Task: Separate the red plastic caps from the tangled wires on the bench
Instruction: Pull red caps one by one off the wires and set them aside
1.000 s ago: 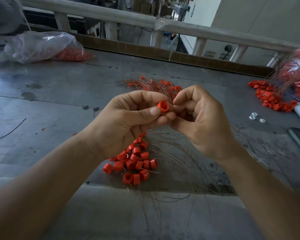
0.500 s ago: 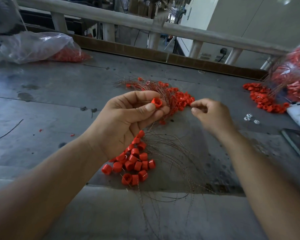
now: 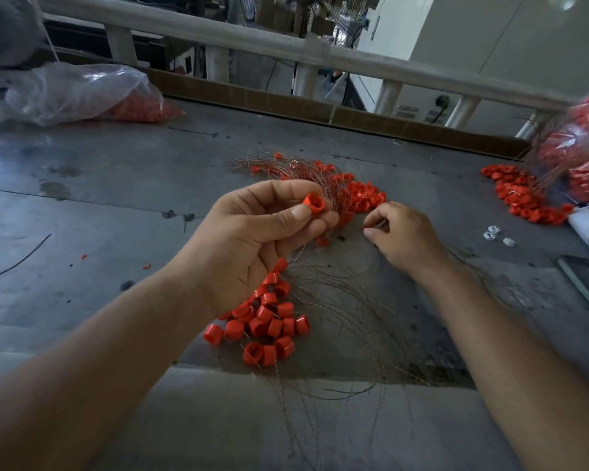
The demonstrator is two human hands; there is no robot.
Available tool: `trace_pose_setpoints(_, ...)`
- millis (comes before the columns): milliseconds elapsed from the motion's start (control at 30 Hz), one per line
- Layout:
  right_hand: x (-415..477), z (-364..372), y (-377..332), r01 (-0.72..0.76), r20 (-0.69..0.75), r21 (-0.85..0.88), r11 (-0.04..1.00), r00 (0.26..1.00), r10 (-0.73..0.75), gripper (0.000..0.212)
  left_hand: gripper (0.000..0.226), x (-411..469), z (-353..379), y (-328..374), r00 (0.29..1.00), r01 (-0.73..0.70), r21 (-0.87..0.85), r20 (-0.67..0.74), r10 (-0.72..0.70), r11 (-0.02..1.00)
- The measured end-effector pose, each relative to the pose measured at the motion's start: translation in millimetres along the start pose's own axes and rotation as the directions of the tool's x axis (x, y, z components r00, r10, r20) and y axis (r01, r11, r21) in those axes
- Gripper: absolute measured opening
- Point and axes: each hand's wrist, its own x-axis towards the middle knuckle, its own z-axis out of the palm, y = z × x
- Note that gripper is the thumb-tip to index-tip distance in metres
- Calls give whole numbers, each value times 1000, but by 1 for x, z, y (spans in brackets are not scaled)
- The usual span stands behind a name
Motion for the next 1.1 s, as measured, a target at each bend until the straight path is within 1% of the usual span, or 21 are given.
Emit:
trace_pose_setpoints(67,0,0,0,13,-11,15,1000,1000,-13,5,20,0,0,0,1000,0,5,-2,0,1000)
trace_pose_setpoints(200,2,3,2,-2,-31,94,996,1000,4,23,21,1,0,0,1000,-1,3,-4,1,1000)
trace_pose_setpoints(300,2,-3,6,-14,-87,151,988,996,27,18,21,1,-1,-1,1000,0,9,-9,0,1000)
trace_pose_setpoints(367,2,-13,8,-26,-140,263,964,988,65,15,20,1,-2,-1,1000,4,17,-16,-4,1000)
trace_pose_setpoints(433,-1,-24,7,-34,-171,444,896,978,122,19,20,1,-2,-1,1000,7,24,-24,-6,1000)
trace_pose_setpoints(500,-6,-33,0,-26,-166,630,777,972,167,26,20,1,-2,-1,1000,6,31,-27,-5,1000)
trace_pose_setpoints(567,-13,-38,-12,-18,-128,727,686,979,161,23,21,1,-2,-1,1000,6,42,-31,-5,999)
trace_pose_setpoints(667,-25,-40,-33,-12,-45,800,599,996,80,23,21,1,-2,-2,999,10,78,-32,-8,997)
trace_pose_setpoints(800,-39,-37,-53,-8,36,844,536,998,-43,14,19,1,-2,-4,999,21,103,-38,-18,994)
trace_pose_setpoints(967,-48,-39,-63,-17,57,887,462,996,-73,18,18,1,-3,-5,999,33,141,-32,-28,989)
trace_pose_setpoints(1100,-49,-37,-65,-91,135,916,390,987,-86,19,18,2,-2,-5,999,47,152,-27,-43,987)
